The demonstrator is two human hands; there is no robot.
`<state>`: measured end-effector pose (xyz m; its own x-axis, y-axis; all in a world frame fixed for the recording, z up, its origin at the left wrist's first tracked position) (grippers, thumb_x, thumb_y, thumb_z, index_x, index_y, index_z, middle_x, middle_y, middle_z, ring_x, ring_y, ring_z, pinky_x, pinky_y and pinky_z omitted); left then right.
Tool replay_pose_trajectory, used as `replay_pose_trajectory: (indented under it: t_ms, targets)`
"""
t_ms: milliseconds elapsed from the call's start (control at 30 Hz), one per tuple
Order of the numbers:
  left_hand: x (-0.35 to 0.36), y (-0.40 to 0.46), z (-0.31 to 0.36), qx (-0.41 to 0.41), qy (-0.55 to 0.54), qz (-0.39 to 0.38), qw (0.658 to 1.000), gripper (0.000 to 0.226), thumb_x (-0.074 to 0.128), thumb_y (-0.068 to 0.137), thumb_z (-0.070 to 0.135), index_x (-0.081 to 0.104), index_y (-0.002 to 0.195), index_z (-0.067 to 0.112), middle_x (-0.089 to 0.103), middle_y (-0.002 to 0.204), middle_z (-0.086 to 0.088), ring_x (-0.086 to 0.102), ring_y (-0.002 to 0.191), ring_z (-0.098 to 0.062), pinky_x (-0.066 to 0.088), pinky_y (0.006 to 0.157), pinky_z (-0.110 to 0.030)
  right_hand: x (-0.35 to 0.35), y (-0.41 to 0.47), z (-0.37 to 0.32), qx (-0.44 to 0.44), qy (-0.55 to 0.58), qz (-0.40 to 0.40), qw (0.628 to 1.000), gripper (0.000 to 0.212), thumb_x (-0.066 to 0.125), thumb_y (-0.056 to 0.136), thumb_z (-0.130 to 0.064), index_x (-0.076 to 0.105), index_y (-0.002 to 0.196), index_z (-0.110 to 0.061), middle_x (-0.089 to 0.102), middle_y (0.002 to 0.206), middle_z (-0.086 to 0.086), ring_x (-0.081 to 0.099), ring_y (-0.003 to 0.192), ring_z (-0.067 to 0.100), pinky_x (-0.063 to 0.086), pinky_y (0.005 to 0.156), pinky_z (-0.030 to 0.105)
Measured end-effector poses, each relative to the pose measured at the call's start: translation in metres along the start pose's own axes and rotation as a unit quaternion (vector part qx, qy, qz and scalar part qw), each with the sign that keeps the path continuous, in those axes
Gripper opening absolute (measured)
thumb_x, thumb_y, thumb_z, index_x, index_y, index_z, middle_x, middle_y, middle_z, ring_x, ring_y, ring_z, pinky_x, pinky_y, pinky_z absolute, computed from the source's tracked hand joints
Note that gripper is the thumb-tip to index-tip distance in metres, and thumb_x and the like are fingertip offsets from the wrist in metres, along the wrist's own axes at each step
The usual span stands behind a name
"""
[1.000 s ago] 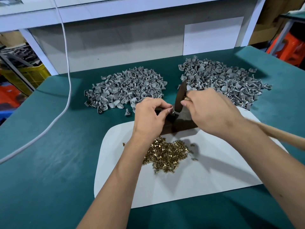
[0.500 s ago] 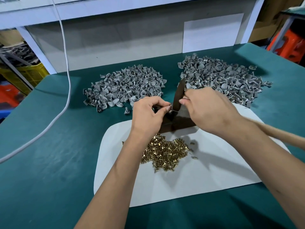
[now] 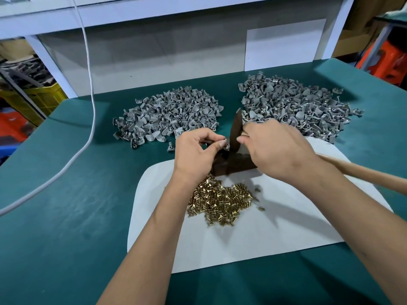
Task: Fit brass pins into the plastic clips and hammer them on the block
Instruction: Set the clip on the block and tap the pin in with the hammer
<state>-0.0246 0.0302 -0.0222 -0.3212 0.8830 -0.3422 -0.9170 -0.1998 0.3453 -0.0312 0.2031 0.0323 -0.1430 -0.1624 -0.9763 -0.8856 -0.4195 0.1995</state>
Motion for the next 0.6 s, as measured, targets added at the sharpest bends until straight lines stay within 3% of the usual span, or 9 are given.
replay_pose_trajectory:
  t_ms: [133, 267, 367, 533, 600]
  targets:
    - [-0.0007, 0.0010, -0.0011, -0.001, -0.009, -0.003, 1.000, 0.018, 0.080, 0.083, 0.000, 0.077, 0.079, 0.018, 0.076, 0.080, 0.002, 0.073, 0.082, -0.017, 0.059, 0.081, -0.030, -0.0047, 0.0004, -0.0012, 0.012, 0.044, 0.065, 0.997, 0.019, 0.041, 0.106, -0.040, 0.043, 0.092, -0.027, 0.038, 0.065, -0.005, 0.042, 0.061, 0.030, 0.038, 0.060, 0.037]
    - [-0.0006, 0.0018, -0.0032, -0.001, -0.008, -0.001, 1.000, 0.013, 0.081, 0.083, 0.002, 0.078, 0.081, 0.015, 0.077, 0.082, -0.001, 0.073, 0.083, -0.020, 0.061, 0.083, -0.036, -0.0055, 0.0018, -0.0011, 0.008, 0.015, 0.007, 1.000, 0.022, 0.040, 0.107, -0.040, 0.049, 0.095, -0.023, 0.037, 0.066, -0.004, 0.043, 0.065, 0.031, 0.036, 0.063, 0.037]
    - [-0.0013, 0.0021, -0.0038, 0.002, -0.007, -0.004, 1.000, 0.013, 0.081, 0.083, 0.003, 0.078, 0.081, 0.015, 0.077, 0.082, 0.000, 0.073, 0.083, -0.020, 0.061, 0.084, -0.037, -0.0067, 0.0006, 0.0009, 0.013, 0.031, 0.053, 0.998, 0.020, 0.042, 0.107, -0.038, 0.048, 0.095, -0.024, 0.041, 0.068, -0.002, 0.042, 0.064, 0.030, 0.036, 0.062, 0.037]
    - [-0.0020, 0.0021, -0.0042, 0.010, 0.000, -0.009, 1.000, 0.013, 0.079, 0.084, 0.002, 0.078, 0.085, 0.014, 0.076, 0.082, 0.002, 0.072, 0.083, -0.018, 0.059, 0.082, -0.031, -0.0060, 0.0014, -0.0008, 0.008, 0.038, 0.015, 0.999, 0.024, 0.041, 0.107, -0.040, 0.054, 0.098, -0.022, 0.049, 0.075, 0.001, 0.047, 0.070, 0.031, 0.042, 0.065, 0.038]
    - [0.0005, 0.0015, -0.0041, 0.013, -0.006, -0.011, 1.000, 0.016, 0.078, 0.086, 0.003, 0.078, 0.091, 0.018, 0.075, 0.083, 0.004, 0.071, 0.084, -0.013, 0.057, 0.083, -0.026, -0.0101, 0.0025, 0.0058, 0.027, 0.047, 0.048, 0.997, 0.024, 0.042, 0.106, -0.041, 0.056, 0.099, -0.023, 0.047, 0.072, -0.001, 0.049, 0.069, 0.032, 0.042, 0.064, 0.037]
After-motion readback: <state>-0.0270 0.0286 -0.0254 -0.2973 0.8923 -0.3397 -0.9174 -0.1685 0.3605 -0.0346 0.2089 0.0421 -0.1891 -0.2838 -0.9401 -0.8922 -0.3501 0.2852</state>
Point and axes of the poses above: each hand's wrist, its own y-axis towards the middle knuckle, its own x-axis out of the palm, z = x × y, the point moved 1 cm from there along y, towards the middle knuckle
